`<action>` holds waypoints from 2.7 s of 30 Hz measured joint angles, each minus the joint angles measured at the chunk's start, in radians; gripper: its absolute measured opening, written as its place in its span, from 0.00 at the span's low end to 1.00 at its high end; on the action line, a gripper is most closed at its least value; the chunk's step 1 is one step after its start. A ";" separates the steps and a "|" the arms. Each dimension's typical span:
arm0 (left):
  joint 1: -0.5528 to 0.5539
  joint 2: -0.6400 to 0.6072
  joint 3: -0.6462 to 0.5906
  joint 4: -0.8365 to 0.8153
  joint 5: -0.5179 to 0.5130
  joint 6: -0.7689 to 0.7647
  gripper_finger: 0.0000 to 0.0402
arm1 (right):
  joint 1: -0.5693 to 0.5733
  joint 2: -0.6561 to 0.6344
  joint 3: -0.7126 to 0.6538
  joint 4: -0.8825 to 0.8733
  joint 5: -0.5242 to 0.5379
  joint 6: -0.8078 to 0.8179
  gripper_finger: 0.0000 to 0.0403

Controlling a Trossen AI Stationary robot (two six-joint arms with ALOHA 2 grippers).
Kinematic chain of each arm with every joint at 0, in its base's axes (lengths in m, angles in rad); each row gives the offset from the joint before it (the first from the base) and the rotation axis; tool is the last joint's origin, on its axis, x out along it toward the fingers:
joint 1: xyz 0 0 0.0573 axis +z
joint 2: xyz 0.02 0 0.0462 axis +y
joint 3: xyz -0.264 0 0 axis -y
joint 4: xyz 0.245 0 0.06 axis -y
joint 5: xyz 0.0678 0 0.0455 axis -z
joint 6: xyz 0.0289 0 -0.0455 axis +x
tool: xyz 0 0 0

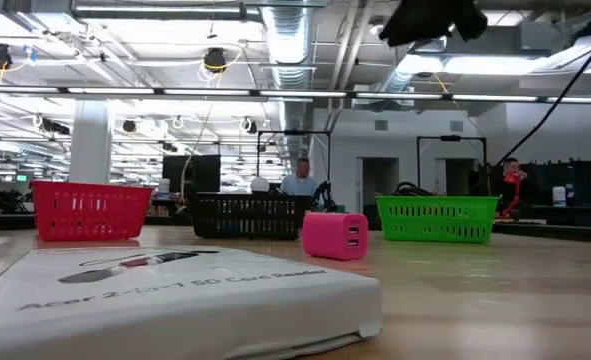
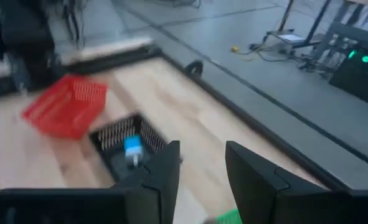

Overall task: Pick and place items into bin
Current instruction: Put the pink charger adapter into the black bin

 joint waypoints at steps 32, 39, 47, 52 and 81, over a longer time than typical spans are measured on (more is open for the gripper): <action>-0.167 0.269 -1.084 1.632 0.569 0.133 0.47 | 0.003 0.005 0.047 -0.011 -0.009 0.105 0.30; -0.166 0.499 -0.877 1.358 0.589 0.271 0.47 | 0.003 0.005 0.046 -0.011 -0.030 0.105 0.30; -0.186 0.638 -0.785 1.346 0.601 0.306 0.47 | 0.003 0.005 0.046 -0.012 -0.030 0.105 0.30; -0.182 0.652 -0.768 1.353 0.547 0.325 0.47 | 0.003 0.005 0.046 -0.022 -0.030 0.105 0.30; -0.179 0.706 -0.770 1.317 0.535 0.285 0.34 | 0.003 0.005 0.045 -0.061 -0.031 0.110 0.30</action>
